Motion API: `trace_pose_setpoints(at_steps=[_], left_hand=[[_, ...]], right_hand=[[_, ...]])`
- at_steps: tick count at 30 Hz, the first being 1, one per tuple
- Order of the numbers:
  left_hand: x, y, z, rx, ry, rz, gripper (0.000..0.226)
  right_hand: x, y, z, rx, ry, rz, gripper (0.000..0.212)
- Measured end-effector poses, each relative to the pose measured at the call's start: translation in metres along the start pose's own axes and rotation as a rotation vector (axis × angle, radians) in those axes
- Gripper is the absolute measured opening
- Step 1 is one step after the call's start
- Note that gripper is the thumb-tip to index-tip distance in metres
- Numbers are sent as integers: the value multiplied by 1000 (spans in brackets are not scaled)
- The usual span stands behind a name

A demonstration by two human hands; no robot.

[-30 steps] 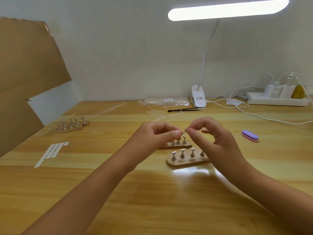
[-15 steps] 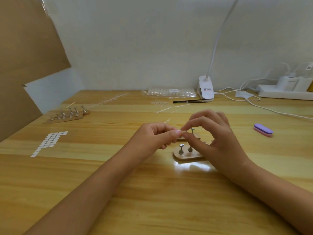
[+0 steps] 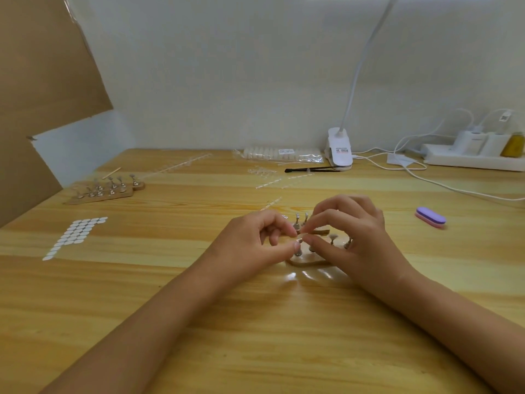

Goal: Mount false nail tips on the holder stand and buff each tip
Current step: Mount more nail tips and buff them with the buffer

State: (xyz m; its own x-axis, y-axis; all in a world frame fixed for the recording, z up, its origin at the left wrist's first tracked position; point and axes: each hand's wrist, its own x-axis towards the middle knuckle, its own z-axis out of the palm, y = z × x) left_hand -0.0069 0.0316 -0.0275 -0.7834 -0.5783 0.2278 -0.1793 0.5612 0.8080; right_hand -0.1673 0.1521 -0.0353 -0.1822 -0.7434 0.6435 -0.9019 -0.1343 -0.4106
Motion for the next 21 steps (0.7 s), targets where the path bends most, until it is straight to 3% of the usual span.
trace_pose_setpoints(at_steps=[10,21], left_hand=[[2,-5,5,140,-56,37,14],[5,-12,7,131,-41,30,21]], right_hand=[[0,-1,1,-10,-74,55,7],[0,0,0,-22,-85,55,6]])
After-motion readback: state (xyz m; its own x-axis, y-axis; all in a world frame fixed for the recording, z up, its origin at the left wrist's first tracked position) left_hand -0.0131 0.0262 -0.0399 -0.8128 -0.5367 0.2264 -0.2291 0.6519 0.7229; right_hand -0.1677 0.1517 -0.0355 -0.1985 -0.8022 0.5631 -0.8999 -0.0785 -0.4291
